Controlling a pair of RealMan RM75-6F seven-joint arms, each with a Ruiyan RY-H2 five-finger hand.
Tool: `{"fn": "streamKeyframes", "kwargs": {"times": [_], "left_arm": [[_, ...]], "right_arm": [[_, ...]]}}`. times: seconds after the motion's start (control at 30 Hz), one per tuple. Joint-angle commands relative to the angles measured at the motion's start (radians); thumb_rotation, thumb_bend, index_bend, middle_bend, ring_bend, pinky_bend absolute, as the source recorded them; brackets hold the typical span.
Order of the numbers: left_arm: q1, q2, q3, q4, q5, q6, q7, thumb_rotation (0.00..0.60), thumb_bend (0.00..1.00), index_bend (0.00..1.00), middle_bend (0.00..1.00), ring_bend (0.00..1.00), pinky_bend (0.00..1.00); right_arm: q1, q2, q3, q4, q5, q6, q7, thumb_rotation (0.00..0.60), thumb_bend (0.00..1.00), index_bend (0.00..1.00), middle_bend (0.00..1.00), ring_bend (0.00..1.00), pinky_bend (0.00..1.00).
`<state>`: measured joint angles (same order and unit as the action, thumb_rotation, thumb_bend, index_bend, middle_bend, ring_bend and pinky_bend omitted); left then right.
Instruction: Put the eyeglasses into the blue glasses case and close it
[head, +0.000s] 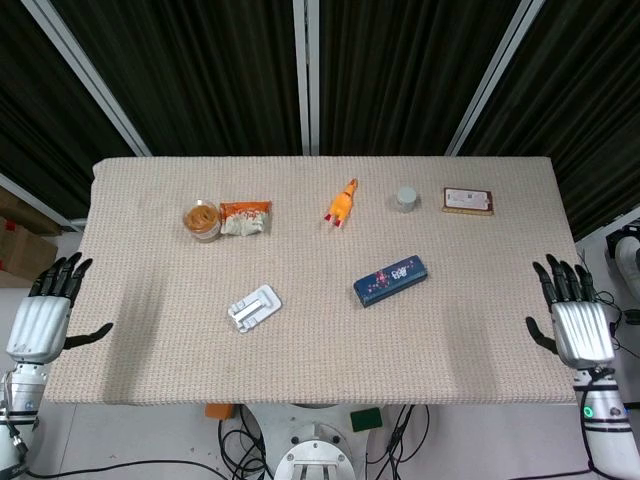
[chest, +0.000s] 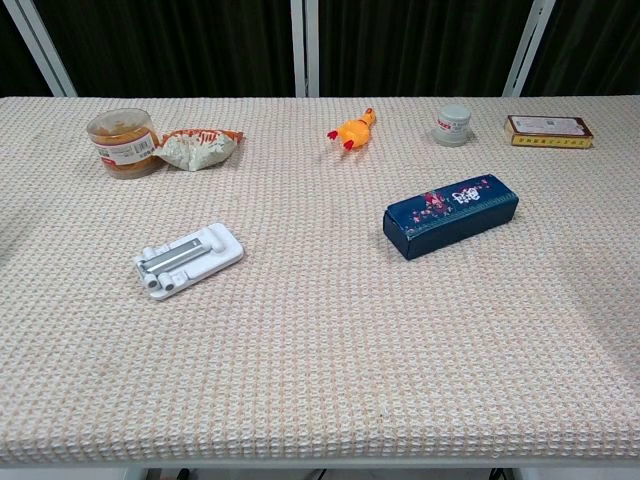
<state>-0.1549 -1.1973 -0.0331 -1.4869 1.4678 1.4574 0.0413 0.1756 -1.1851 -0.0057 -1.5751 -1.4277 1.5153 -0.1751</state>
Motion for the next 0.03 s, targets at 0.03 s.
{"fn": "streamKeyframes", "kwargs": {"times": [0.03], "left_arm": [[0.012, 0.012, 0.007, -0.013, 0.008, 0.012, 0.009, 0.447, 0.10, 0.00, 0.00, 0.00, 0.14]], "right_arm": [[-0.044, 0.001, -0.021, 0.010, -0.004, 0.036, 0.027, 0.600, 0.33, 0.00, 0.00, 0.00, 0.00]]}}
